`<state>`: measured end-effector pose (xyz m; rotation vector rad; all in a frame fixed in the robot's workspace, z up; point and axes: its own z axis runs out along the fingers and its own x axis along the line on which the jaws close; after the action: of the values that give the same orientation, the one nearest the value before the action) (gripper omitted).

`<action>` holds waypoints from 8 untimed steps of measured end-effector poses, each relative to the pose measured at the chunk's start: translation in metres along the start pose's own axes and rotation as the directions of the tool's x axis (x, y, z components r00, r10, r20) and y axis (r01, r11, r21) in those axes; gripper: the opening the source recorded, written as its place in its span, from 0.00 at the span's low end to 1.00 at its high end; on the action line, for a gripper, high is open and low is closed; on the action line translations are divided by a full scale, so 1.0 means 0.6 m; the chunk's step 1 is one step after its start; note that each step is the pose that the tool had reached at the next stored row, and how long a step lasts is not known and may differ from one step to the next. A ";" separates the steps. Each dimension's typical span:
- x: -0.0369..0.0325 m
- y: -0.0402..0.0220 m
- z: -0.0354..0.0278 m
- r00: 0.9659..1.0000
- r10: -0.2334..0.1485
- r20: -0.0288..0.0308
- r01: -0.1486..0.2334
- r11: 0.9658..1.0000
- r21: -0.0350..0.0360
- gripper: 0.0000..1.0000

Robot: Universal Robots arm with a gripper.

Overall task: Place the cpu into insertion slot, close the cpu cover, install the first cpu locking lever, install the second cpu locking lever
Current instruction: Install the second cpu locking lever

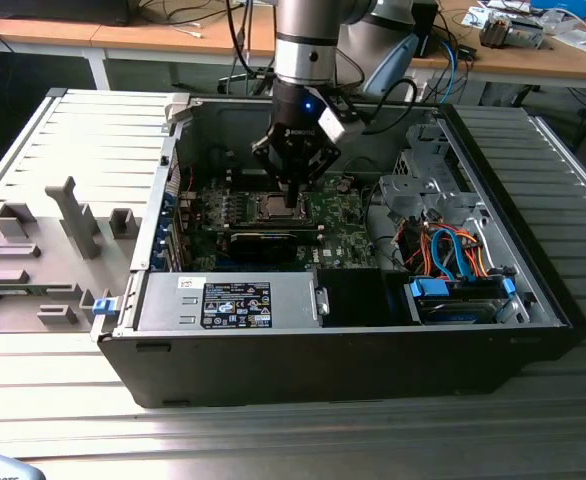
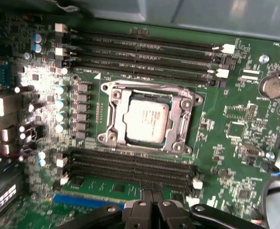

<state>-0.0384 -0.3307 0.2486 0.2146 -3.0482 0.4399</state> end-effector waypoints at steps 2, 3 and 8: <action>0.000 0.000 0.000 1.000 -0.002 0.003 0.002 0.999 -0.034 0.11; 0.000 0.000 0.000 1.000 -0.002 0.006 0.003 0.999 -0.052 0.11; 0.000 0.000 0.000 1.000 -0.004 0.023 0.008 0.985 -0.170 0.11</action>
<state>-0.0384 -0.3306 0.2487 0.2213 -3.0846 0.1762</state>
